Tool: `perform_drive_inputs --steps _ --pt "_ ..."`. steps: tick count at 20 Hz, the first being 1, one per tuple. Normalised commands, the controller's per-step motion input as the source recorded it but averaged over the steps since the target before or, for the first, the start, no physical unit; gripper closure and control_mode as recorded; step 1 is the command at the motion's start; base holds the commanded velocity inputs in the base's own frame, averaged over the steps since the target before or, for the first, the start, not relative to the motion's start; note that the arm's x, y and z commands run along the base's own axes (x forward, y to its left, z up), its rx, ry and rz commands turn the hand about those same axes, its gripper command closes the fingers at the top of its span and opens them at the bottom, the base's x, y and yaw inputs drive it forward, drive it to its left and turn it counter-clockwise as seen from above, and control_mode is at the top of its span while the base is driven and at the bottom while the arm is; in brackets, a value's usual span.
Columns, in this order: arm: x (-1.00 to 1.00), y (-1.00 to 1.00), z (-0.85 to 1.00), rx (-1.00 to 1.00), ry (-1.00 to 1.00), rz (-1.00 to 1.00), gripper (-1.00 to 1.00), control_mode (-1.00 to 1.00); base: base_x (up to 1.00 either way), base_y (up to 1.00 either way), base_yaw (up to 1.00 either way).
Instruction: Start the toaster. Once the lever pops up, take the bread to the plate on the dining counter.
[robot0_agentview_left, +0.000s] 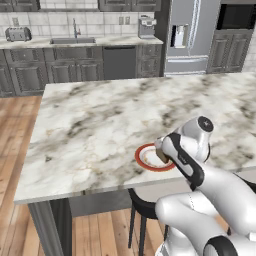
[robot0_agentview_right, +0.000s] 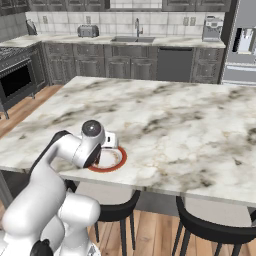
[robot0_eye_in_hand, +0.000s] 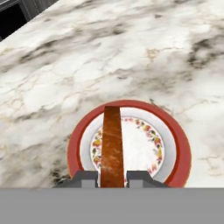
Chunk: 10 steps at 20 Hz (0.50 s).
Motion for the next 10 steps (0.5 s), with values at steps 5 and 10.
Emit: perform_drive_inputs --steps 5,10 --pt "0.16 0.00 -0.02 0.00 0.00 0.00 1.00 -1.00 0.00 0.00 0.00" --pt "0.07 0.00 -0.16 0.00 0.00 0.00 1.00 -1.00 0.00 0.00 0.00"
